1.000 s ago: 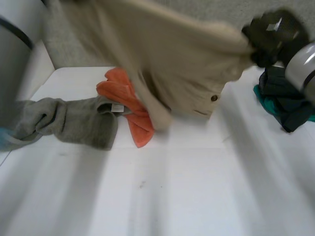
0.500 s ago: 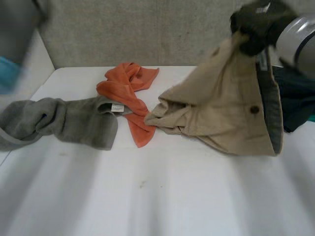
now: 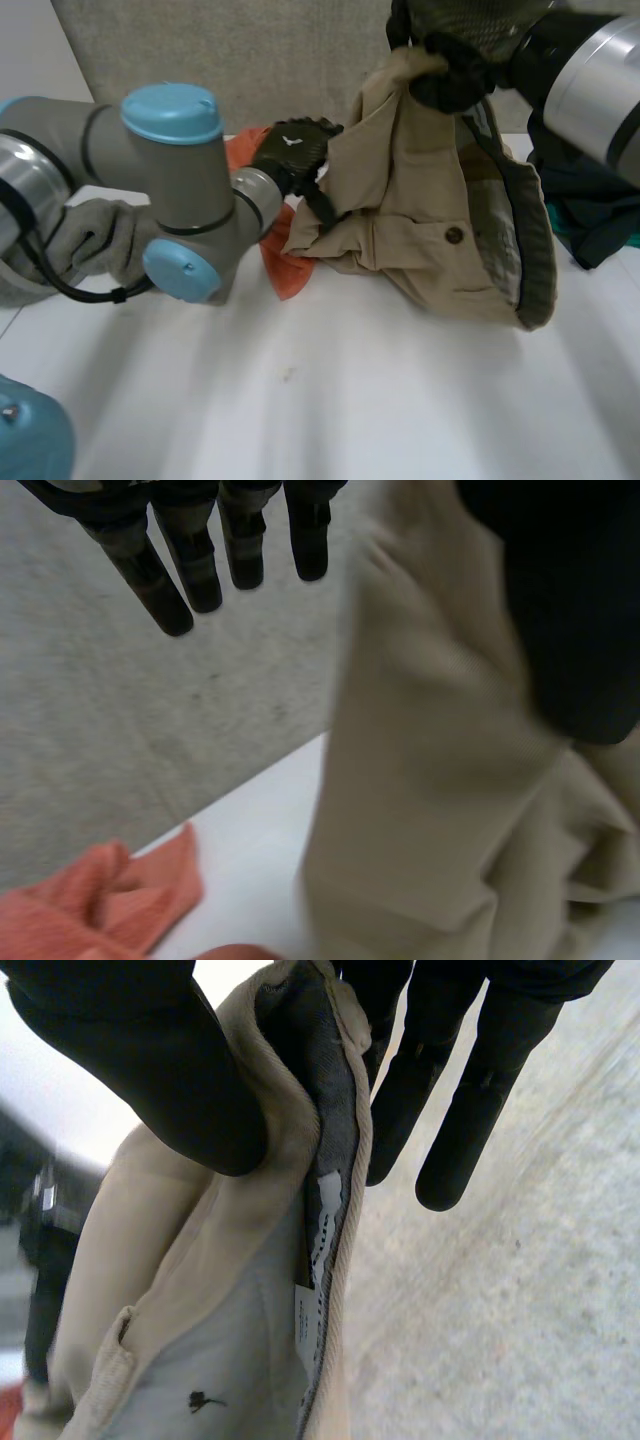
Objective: Fold the laundry.
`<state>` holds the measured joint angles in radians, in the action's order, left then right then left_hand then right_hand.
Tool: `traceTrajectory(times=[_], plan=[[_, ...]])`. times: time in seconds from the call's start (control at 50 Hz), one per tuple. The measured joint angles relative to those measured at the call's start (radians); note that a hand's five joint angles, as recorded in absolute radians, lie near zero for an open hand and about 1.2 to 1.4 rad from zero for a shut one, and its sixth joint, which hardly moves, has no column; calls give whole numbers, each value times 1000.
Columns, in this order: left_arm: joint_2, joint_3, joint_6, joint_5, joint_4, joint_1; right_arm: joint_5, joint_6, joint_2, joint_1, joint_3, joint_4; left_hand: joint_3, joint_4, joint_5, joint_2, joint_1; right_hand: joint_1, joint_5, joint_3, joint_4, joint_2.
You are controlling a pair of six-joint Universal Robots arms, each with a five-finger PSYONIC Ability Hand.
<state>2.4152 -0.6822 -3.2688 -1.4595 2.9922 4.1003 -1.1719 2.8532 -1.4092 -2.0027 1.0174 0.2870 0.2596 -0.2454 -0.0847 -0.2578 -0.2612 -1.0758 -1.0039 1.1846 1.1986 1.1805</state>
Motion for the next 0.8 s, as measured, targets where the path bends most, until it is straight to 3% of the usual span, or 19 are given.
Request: traceTrajectory(times=[0.14, 0.24, 0.32, 0.34, 0.52, 0.8], plan=[[32, 46, -1, -3, -44, -39, 5, 79, -47, 17, -5, -16, 872, -895, -866, -882, -903, 0, 0, 0, 0, 5], [-67, 18, 3, -103, -73, -25, -6, 83, -24, 68, -9, -18, 926, -950, -886, -937, -903, 0, 0, 5, 0, 5], [-214, -35, 5, -178, -87, -4, -25, 61, 18, 116, -17, -1, 926, -950, -886, -937, -903, 0, 0, 6, 0, 5], [-319, -74, 4, -194, -96, 6, -38, 43, 38, 135, -22, 16, 926, -950, -886, -937, -903, -2, 0, 6, 0, 5], [-691, -212, -7, -49, -175, 10, -83, -24, 58, 157, -22, 101, 929, -951, -886, -940, -903, -15, 0, 6, 0, 5], [-761, -169, -16, -39, -270, 35, -114, 21, -74, 158, -6, 149, 929, -953, -886, -941, -903, -38, 0, 6, 0, 5]])
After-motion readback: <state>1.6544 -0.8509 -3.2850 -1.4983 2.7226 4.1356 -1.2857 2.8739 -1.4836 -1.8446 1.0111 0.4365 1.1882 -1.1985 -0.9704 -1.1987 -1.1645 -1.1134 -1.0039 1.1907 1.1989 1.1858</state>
